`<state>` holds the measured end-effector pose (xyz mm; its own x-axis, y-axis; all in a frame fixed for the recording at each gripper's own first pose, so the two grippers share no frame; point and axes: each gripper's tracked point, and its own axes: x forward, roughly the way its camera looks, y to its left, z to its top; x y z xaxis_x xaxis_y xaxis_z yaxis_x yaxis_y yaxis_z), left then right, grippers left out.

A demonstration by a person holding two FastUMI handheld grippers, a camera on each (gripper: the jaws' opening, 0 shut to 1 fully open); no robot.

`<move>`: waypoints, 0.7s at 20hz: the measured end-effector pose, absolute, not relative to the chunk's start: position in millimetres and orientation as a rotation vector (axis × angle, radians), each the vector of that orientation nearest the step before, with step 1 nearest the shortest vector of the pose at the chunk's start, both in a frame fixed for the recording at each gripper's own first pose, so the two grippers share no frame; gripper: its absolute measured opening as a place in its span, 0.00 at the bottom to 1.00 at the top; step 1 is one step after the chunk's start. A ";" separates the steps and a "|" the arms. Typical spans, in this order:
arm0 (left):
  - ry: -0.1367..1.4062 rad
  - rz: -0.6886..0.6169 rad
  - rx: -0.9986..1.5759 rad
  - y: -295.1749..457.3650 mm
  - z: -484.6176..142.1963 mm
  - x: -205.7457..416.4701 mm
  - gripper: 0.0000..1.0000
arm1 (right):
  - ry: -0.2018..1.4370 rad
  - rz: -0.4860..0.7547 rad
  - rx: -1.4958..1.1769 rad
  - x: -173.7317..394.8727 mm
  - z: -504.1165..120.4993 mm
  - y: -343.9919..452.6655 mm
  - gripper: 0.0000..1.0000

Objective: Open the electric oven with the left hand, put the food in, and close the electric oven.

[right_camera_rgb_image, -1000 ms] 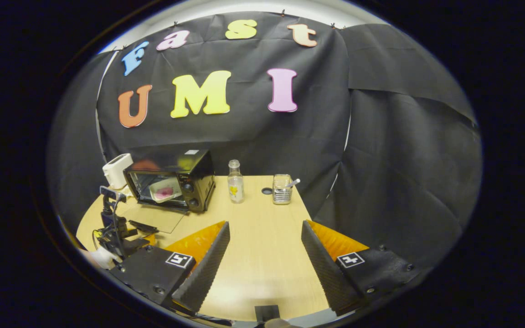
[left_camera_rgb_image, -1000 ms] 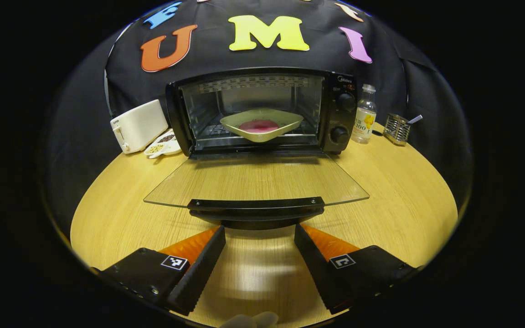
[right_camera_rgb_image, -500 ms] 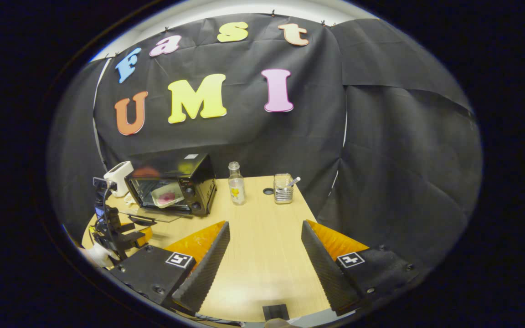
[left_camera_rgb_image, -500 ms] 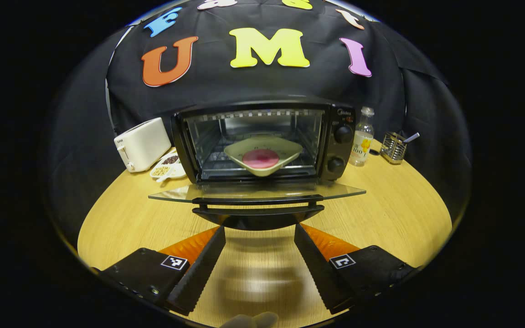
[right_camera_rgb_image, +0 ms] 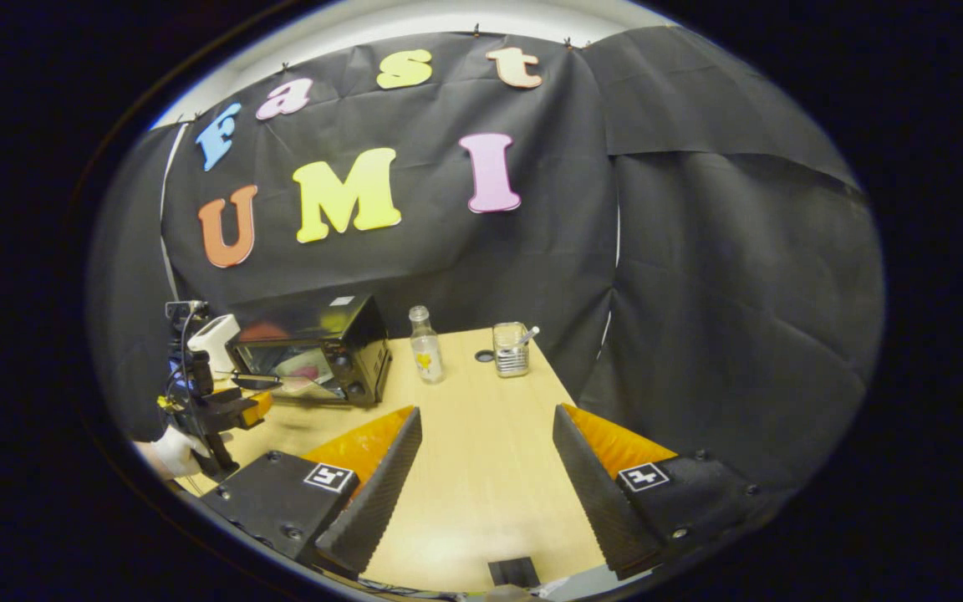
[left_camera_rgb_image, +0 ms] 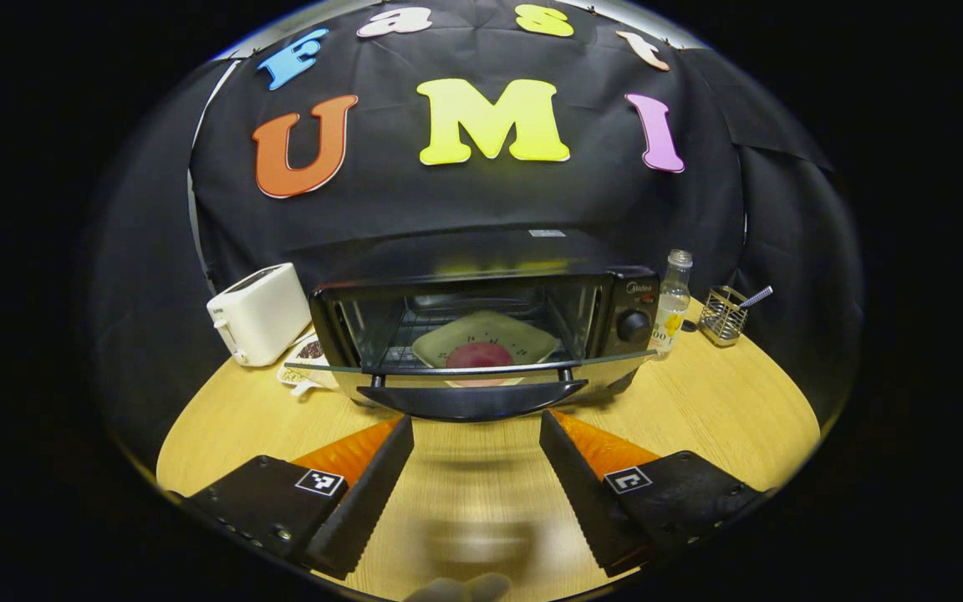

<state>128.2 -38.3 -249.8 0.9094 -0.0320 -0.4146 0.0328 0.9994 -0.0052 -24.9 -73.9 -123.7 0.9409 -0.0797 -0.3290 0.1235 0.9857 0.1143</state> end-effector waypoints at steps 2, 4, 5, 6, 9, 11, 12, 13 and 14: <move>0.409 -0.034 0.002 -40.0 -241.5 143.3 0.98 | 0.325 -0.112 0.137 -27.7 -122.8 -76.7 1.00; 0.399 -0.033 0.012 -38.2 -236.3 157.1 0.98 | 0.326 -0.116 0.141 -30.4 -123.1 -77.9 1.00; 0.394 -0.032 0.010 -37.0 -234.3 162.9 0.98 | 0.326 -0.118 0.143 -31.9 -122.4 -78.3 1.00; 0.391 -0.028 0.002 -37.5 -232.6 168.6 0.98 | 0.325 -0.120 0.144 -33.7 -121.8 -78.9 1.00; 0.389 -0.020 -0.023 -37.9 -229.0 171.8 0.98 | 0.315 -0.126 0.153 -35.6 -117.6 -80.5 1.00; 0.392 -0.025 -0.027 -39.8 -230.9 168.5 0.97 | 0.309 -0.128 0.158 -37.3 -115.0 -80.0 1.00; 0.393 -0.027 -0.025 -40.1 -231.9 165.8 0.98 | 0.305 -0.129 0.158 -38.4 -113.6 -79.5 1.00; 0.396 -0.029 -0.024 -41.2 -232.8 163.0 0.97 | 0.308 -0.129 0.157 -38.4 -115.2 -79.6 1.00; 0.401 -0.032 -0.023 -41.9 -235.4 160.5 0.97 | 0.305 -0.123 0.158 -38.0 -114.8 -77.6 1.00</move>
